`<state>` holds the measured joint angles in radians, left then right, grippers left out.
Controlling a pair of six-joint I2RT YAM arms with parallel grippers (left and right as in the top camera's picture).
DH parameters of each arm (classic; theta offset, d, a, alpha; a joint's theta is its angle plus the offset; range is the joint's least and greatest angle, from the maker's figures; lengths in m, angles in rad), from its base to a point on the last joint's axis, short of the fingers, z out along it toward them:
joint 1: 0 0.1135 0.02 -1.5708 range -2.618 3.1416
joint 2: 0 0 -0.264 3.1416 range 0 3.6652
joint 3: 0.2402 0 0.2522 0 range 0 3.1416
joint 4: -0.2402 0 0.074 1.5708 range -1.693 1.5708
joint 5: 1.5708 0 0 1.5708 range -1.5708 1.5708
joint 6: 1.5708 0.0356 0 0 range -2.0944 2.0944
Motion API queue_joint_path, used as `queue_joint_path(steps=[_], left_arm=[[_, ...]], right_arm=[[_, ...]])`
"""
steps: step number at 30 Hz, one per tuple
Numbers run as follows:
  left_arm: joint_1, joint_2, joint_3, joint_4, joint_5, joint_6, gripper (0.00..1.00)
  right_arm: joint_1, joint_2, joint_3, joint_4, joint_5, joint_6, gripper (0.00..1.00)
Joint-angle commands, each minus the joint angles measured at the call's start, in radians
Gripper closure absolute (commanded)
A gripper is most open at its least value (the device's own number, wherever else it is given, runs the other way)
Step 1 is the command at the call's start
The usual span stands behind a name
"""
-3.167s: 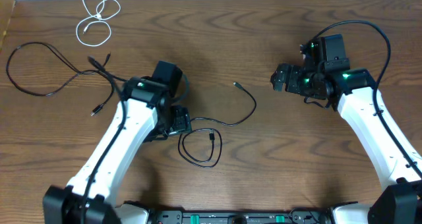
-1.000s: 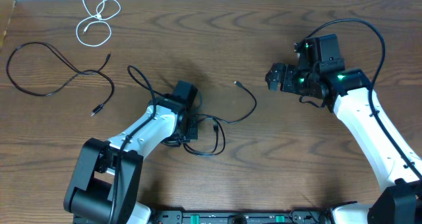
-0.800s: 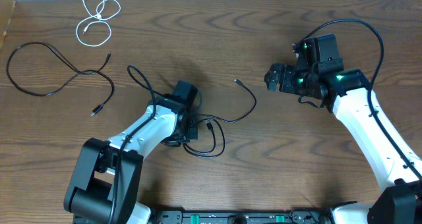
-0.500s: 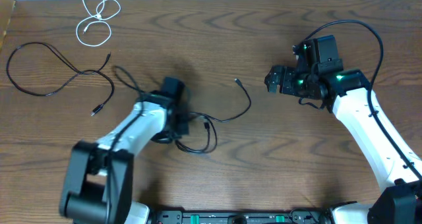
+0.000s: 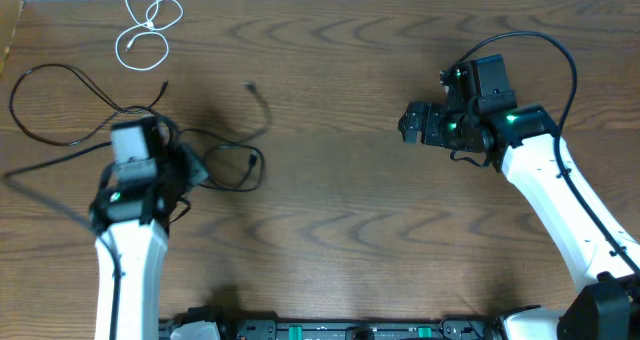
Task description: Untangle cables
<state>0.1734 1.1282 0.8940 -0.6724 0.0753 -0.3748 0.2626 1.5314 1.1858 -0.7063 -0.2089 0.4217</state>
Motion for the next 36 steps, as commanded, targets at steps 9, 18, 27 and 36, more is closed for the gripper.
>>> queue_joint_path(steps=[9,18,27,36], left_arm=[[0.156,-0.259,0.022,0.109,-0.008,-0.076,0.92],[0.169,-0.352,0.13,0.185,-0.008,-0.071,0.93],[0.169,-0.291,0.293,0.259,-0.011,-0.022,0.92],[0.171,-0.212,0.311,0.381,-0.394,-0.046,0.93]], right_arm=[[0.007,0.002,-0.005,0.003,0.001,0.008,0.01],[0.007,0.002,-0.005,0.01,0.001,0.008,0.01],[0.007,0.002,-0.005,0.014,0.001,0.008,0.01],[0.007,0.002,-0.005,0.014,0.001,0.008,0.01]])
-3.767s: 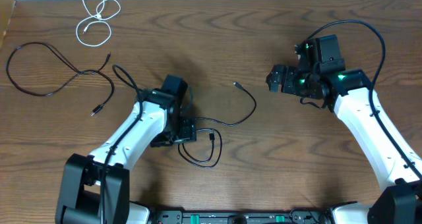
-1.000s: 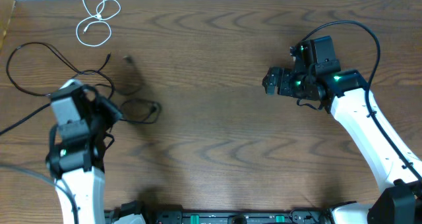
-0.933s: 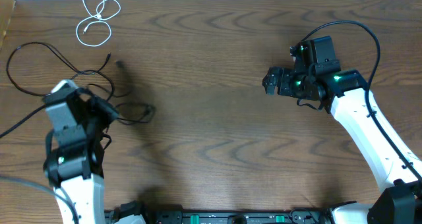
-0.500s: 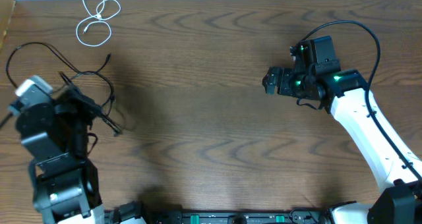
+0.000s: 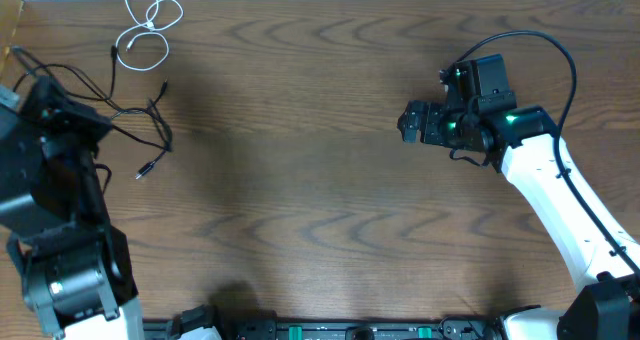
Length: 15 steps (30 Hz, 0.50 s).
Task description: Untangle cables
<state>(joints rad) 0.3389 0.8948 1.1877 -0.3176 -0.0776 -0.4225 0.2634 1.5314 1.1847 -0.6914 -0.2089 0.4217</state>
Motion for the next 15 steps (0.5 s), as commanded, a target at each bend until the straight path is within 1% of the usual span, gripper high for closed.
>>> queue_joint_path(steps=[1,3,5,10,15], left_arm=[[0.005,0.032,0.017,0.032,-0.301,0.002,0.93],[0.008,0.055,0.017,0.036,-0.407,0.002,0.93],[0.033,0.092,0.017,0.036,-0.477,0.002,0.92],[0.15,0.196,0.017,0.036,-0.481,-0.008,0.93],[0.272,0.269,0.017,0.036,-0.48,-0.111,0.93]], right_arm=[[0.006,0.002,-0.003,-0.001,0.001,0.008,0.01],[0.006,0.002,-0.003,-0.001,0.001,0.008,0.01],[0.006,0.002,-0.003,-0.001,0.001,0.008,0.01],[0.006,0.002,-0.003,-0.002,0.001,0.008,0.01],[0.007,0.002,-0.003,-0.005,0.001,0.008,0.01]])
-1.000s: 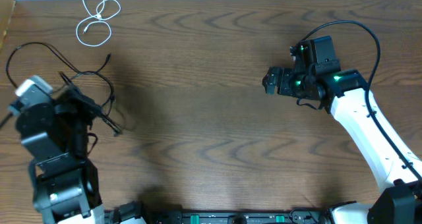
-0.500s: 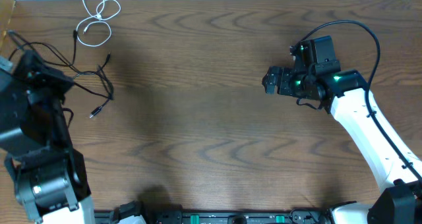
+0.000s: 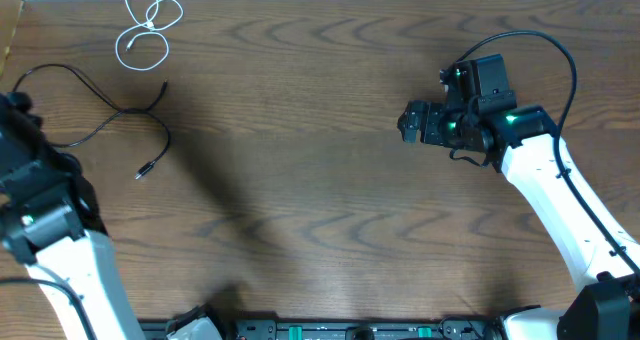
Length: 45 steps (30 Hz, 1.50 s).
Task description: Untangle cables
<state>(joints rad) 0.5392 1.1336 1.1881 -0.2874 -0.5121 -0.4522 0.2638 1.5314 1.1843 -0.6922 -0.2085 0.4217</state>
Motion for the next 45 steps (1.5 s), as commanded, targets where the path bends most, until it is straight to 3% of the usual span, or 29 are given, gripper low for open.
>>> queue_joint_path(steps=[1,9,17,31,35,45], left_arm=[[0.097,0.045,0.017,0.006,-0.04,-0.096,0.93],[0.267,0.147,0.016,0.007,0.115,-0.105,0.92],[0.367,0.274,0.015,-0.077,-0.1,-0.103,0.93],[0.367,0.494,0.014,-0.145,-0.097,-0.104,0.92],[0.367,0.522,0.014,-0.145,0.019,-0.103,0.92],[0.37,0.575,0.014,-0.079,0.48,-0.099,0.92]], right_arm=[[0.006,0.002,-0.003,-0.006,0.0,0.008,0.01],[0.006,0.002,-0.003,-0.009,0.0,0.008,0.01],[0.006,0.002,-0.003,-0.014,0.0,0.008,0.01],[0.006,0.002,-0.003,-0.031,0.0,0.008,0.01],[0.006,0.002,-0.003,-0.03,0.001,0.008,0.01],[0.006,0.002,-0.003,-0.037,0.0,0.008,0.01]])
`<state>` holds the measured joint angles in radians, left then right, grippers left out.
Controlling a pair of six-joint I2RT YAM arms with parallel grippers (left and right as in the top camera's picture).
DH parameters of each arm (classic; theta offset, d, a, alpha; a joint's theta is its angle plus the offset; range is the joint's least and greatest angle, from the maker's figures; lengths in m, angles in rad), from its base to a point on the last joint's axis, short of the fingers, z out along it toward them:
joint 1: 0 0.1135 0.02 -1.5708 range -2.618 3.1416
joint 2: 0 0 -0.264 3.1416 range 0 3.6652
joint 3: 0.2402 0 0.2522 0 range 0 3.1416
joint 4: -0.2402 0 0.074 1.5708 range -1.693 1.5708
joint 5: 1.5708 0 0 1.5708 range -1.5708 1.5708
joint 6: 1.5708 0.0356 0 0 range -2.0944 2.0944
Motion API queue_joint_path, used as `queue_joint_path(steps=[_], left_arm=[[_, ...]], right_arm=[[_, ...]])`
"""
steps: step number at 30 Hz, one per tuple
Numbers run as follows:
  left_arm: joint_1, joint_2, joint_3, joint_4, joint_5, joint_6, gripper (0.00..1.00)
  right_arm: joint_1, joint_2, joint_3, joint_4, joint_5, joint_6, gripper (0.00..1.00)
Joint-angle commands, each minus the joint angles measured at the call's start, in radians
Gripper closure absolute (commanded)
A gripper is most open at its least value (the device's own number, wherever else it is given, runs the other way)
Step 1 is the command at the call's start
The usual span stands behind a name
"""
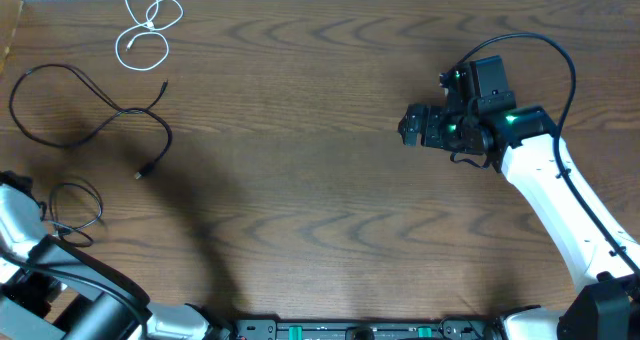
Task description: Untangle cables
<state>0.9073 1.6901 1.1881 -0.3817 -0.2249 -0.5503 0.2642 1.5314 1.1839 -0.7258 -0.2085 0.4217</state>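
Observation:
Two black cables lie apart at the left. The long black cable runs in a big loop, its plug end pointing toward the front. A small black cable loop lies beside my left gripper at the table's left edge. The cable's end runs in under the gripper, and the jaws cannot be made out. My right gripper hovers at the right and points left with nothing in it. Whether it is open or shut does not show.
A coiled white cable lies at the back left, apart from the black ones. My left arm fills the front left corner. The right arm slants in from the front right.
My left arm has moved from the left edge down to the front left corner. A small black cable loop now lies beside it, separate from the long black cable. The right arm is unmoved.
First my left gripper sat on a tangle of black cables left of centre. Then it was at the far left with the cables bunched there. Then one long cable lay spread alone. Now a second loop lies nearer the front.

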Motion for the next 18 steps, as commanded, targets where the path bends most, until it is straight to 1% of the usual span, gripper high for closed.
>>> queue_joint_path(steps=[1,2,5,9,11,15,18], left_arm=[[0.002,0.023,0.014,0.018,0.228,0.011,0.92],[0.002,0.026,0.014,0.017,0.244,0.021,0.92],[0.002,0.036,0.013,-0.005,0.232,0.033,0.92],[0.002,0.048,0.011,-0.013,0.232,0.115,0.92],[0.005,0.055,0.011,-0.022,0.232,0.116,0.88],[0.011,0.062,0.009,-0.033,0.233,0.115,0.88],[0.012,0.073,0.009,-0.037,0.233,0.116,0.84]], right_arm=[[0.006,0.002,-0.003,-0.004,0.0,0.008,0.01],[0.006,0.002,-0.003,-0.004,0.0,0.008,0.01],[0.006,0.002,-0.003,-0.003,0.001,0.008,0.01],[0.006,0.002,-0.003,-0.001,0.001,0.008,0.01],[0.006,0.002,-0.003,0.0,0.0,0.008,0.01],[0.006,0.002,-0.003,-0.001,0.0,0.008,0.01],[0.006,0.002,-0.003,-0.001,0.001,0.008,0.01]])
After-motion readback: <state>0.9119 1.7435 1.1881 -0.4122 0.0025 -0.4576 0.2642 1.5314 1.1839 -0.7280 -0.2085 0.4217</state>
